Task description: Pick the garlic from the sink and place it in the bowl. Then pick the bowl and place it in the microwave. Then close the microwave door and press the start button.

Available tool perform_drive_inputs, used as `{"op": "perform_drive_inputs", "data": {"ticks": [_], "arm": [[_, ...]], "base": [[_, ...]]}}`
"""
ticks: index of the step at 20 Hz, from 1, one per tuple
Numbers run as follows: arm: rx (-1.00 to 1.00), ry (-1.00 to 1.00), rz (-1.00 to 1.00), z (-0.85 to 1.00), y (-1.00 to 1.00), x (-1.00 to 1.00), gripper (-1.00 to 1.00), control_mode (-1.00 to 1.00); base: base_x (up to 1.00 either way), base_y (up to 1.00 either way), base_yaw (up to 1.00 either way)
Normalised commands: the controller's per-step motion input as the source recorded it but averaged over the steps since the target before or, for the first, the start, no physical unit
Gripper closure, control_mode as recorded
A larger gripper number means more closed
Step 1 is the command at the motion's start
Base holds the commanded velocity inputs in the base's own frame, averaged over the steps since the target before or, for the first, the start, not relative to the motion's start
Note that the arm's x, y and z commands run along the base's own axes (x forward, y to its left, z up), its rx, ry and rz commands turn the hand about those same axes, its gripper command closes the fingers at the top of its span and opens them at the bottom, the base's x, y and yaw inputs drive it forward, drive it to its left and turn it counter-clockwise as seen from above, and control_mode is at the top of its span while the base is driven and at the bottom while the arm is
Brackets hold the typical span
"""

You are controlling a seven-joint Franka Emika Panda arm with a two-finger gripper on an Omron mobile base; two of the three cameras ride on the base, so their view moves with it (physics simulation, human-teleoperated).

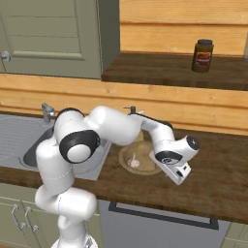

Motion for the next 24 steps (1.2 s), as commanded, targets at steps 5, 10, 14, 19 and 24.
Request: {"op": "perform_drive_inputs", "data": {"ticks": [5, 10, 14, 19, 24], "arm": [[0.0, 0.0, -0.02, -0.04, 0.34, -0.21, 1.0, -1.0], [0.0, -0.05, -0.16, 0.01, 0.07, -0.58, 1.0, -1.0], [0.08, -0.2, -0.35, 0.41, 0.01, -0.67, 1.0, -1.0], [0.05, -0.09, -0.36, 0.54, 0.11, -0.64, 1.0, -1.0], [0.0, 0.04, -0.28, 0.62, 0.21, -0.48, 1.0, -1.0]], "base": [[0.0, 0.0, 0.0], [0.0, 0.0, 0.0], [0.0, 0.0, 0.0], [0.0, 0.0, 0.0], [0.0, 0.0, 0.0]]}}
